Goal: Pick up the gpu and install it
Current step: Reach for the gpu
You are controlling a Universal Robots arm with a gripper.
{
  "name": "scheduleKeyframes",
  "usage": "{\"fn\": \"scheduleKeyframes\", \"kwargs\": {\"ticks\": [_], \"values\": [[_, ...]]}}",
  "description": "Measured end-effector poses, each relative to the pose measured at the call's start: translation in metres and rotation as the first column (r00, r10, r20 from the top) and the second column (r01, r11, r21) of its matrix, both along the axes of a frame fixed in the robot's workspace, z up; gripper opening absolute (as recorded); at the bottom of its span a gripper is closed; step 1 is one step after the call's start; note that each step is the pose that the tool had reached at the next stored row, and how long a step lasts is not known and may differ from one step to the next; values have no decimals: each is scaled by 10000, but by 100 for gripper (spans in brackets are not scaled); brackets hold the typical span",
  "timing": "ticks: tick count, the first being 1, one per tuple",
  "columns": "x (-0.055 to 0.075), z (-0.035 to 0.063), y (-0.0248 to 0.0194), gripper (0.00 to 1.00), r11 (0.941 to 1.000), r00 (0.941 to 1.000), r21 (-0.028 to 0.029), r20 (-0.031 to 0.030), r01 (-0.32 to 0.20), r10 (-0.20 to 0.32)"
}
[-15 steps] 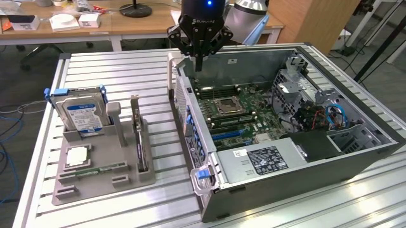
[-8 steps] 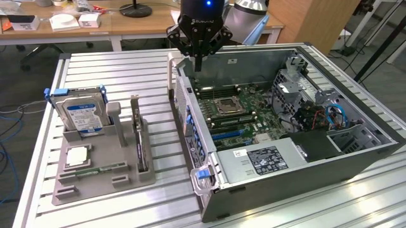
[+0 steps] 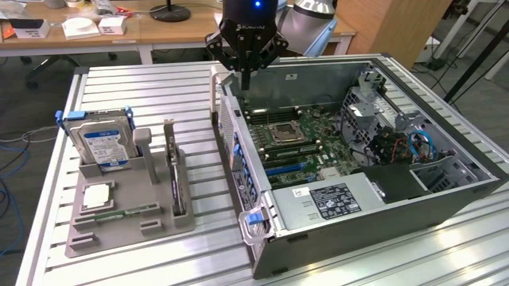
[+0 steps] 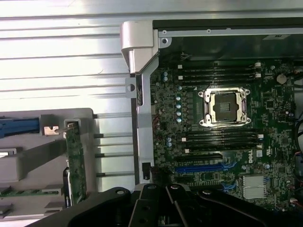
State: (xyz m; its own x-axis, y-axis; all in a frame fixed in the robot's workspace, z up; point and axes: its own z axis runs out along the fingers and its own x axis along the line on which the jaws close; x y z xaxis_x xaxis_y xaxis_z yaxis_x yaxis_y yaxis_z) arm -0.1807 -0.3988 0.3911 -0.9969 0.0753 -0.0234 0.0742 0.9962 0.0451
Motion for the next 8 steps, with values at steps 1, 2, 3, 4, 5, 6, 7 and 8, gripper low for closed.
{"fn": "scheduleKeyframes", "kwargs": {"ticks": [1,2,3,4,5,6,7,8], "values": [[-4,0,0,11,10000,10000,-1,0,0,0],[-9,-1,0,11,10000,10000,0,0,0,0],[-10,-1,0,11,10000,10000,0,-1,-1,1],[-10,-1,0,11,10000,10000,-1,-1,-2,2],[-12,-1,-1,11,10000,10000,-1,-1,-2,2],[-14,-2,0,11,10000,10000,0,-1,0,0],[-16,-2,0,11,10000,10000,0,-1,0,0],[-17,-2,0,11,10000,10000,0,0,-1,1]]}}
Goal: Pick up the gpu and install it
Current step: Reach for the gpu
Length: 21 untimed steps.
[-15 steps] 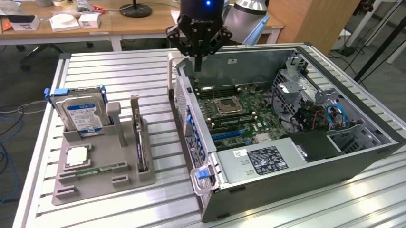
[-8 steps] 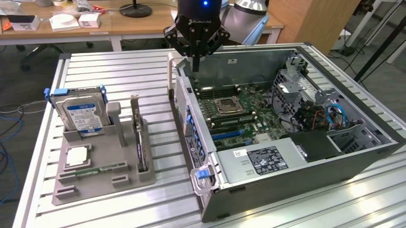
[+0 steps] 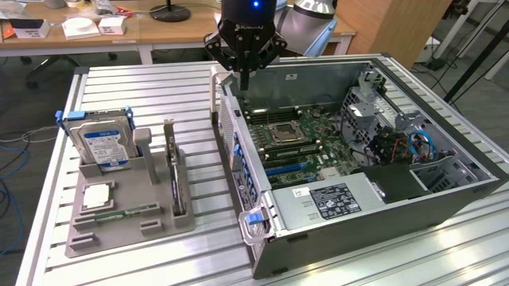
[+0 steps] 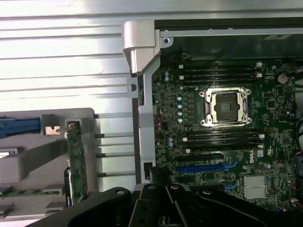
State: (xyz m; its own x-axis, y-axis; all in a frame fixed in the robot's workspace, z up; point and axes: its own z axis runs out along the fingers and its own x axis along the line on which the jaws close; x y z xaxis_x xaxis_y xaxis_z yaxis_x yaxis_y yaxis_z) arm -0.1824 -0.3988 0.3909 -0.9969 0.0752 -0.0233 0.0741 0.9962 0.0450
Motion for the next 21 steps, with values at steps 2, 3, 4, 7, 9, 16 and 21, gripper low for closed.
{"fn": "scheduleKeyframes", "kwargs": {"ticks": [2,3,4,7,9,16,21], "values": [[-5,0,0,11,10000,10000,0,0,1,-1],[-6,0,0,11,10000,10000,0,-1,0,0],[-7,-1,0,11,10000,10000,-1,0,0,0],[-12,-1,0,11,10000,10000,0,0,0,0],[-20,-3,0,11,10000,10000,0,1,3,-3],[-64,-6,0,11,10000,10000,-1,-1,0,0],[-90,-8,0,11,10000,10000,0,0,1,-1]]}}
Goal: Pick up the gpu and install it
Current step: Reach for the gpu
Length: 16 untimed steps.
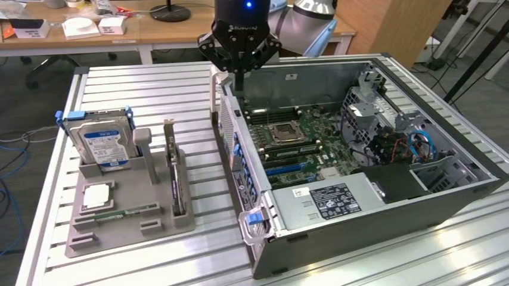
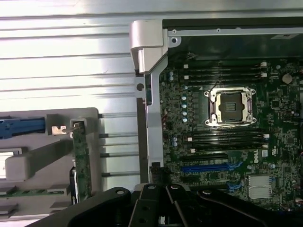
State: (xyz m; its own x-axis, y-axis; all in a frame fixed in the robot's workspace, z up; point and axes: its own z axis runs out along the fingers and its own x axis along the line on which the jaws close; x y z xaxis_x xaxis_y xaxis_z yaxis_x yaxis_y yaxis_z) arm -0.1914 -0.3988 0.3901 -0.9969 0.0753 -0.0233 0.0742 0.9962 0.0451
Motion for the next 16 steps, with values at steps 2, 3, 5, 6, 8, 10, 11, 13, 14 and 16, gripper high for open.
{"fn": "scheduleKeyframes", "kwargs": {"ticks": [2,3,5,6,8,10,11,13,14,16], "values": [[-10,-1,0,11,10000,10000,-1,0,0,0],[-15,-1,0,11,10000,10000,0,0,0,0],[-25,-2,0,11,10000,10000,-1,0,-1,1],[-30,-2,0,11,10000,10000,0,0,0,0],[-38,-3,0,11,10000,10000,0,0,-1,1],[-47,-3,0,11,10000,10000,0,0,0,0],[-51,-3,0,11,10000,10000,0,0,0,0],[-56,-4,0,11,10000,10000,-1,0,-2,2],[-58,-4,-1,11,10000,10000,-1,0,-2,2],[-62,-4,0,11,10000,10000,0,0,-1,1]]}}
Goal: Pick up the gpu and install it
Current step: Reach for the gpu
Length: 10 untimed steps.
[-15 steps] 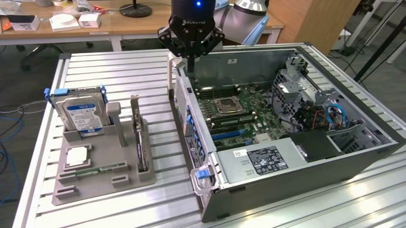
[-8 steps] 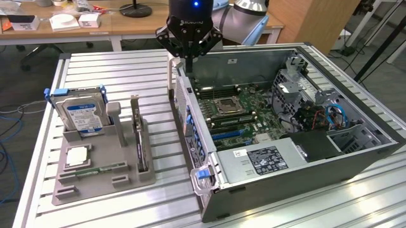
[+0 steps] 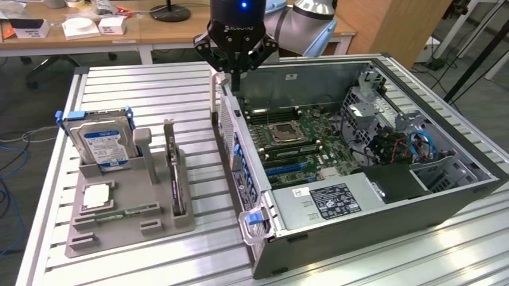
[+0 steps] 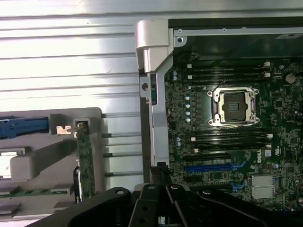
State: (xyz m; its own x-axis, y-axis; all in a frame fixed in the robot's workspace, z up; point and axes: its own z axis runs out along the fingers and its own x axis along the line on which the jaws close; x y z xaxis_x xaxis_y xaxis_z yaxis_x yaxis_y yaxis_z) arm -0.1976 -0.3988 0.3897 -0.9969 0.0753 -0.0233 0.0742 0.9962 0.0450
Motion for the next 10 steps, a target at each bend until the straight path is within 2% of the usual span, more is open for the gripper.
{"fn": "scheduleKeyframes", "kwargs": {"ticks": [10], "values": [[-11,-1,0,11,10000,10000,0,1,0,0]]}}
